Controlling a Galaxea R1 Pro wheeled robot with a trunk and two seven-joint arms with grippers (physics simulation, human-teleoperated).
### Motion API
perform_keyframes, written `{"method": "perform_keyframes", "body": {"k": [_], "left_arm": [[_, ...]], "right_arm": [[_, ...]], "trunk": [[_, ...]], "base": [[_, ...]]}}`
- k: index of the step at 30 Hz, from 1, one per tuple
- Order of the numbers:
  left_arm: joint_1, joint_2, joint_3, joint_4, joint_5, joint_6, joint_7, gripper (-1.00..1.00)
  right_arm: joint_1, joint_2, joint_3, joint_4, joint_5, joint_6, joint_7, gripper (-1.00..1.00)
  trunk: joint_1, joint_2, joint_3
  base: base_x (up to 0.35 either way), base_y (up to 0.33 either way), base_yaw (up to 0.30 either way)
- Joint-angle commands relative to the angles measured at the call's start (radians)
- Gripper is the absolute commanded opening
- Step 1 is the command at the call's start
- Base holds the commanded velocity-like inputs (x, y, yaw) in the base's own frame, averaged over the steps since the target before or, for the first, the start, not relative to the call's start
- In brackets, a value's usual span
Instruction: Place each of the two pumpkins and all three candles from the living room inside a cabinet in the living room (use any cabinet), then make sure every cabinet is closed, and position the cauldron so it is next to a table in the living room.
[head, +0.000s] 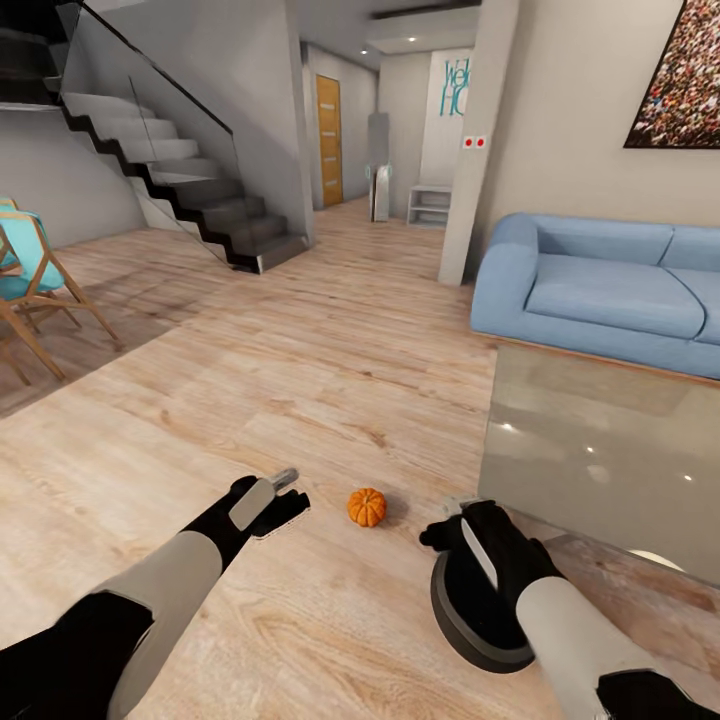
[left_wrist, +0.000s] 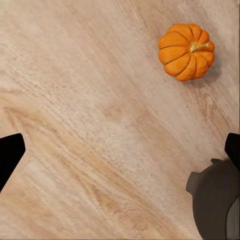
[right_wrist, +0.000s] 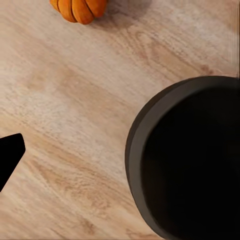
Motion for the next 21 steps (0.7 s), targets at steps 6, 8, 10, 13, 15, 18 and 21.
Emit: {"method": "perform_keyframes", "body": {"k": [6, 8, 10, 13, 15, 18, 21], "left_arm": [[0.004, 0.001, -0.001, -0.034, 0.0, -0.001, 0.0, 1.0], [0.004, 0.001, -0.001, -0.035, 0.0, -0.001, 0.0, 1.0], [0.004, 0.001, 0.0, -0.036, 0.0, -0.001, 0.0, 1.0], [0.004, 0.001, 0.001, -0.037, 0.0, -0.001, 0.0, 1.0], [0.004, 0.001, 0.001, -0.038, 0.0, -0.002, 0.0, 1.0], [0.004, 0.001, 0.0, -0.039, 0.0, -0.003, 0.0, 1.0], [0.004, 0.001, 0.0, -0.04, 0.0, -0.003, 0.0, 1.0]], "right_arm": [[-0.008, -0.005, 0.001, 0.034, 0.001, 0.0, 0.0, 1.0], [-0.008, -0.005, 0.001, 0.045, 0.001, 0.0, 0.001, 1.0], [-0.008, -0.004, 0.001, 0.049, 0.001, 0.0, 0.0, 1.0], [-0.008, -0.004, 0.001, 0.049, 0.001, 0.0, 0.0, 1.0], [-0.008, -0.004, 0.001, 0.049, 0.001, 0.0, 0.0, 1.0], [-0.008, -0.003, 0.001, 0.049, 0.001, 0.0, 0.0, 1.0], [-0.008, -0.003, 0.001, 0.05, 0.001, 0.0, 0.001, 1.0]], "trunk": [[0.0, 0.0, 0.0], [0.0, 0.0, 0.0], [0.0, 0.0, 0.0], [0.0, 0.0, 0.0], [0.0, 0.0, 0.0], [0.0, 0.0, 0.0], [0.0, 0.0, 0.0]], "base": [[0.0, 0.0, 0.0], [0.0, 0.0, 0.0], [0.0, 0.0, 0.0], [0.0, 0.0, 0.0], [0.0, 0.0, 0.0], [0.0, 0.0, 0.0], [0.0, 0.0, 0.0]]}}
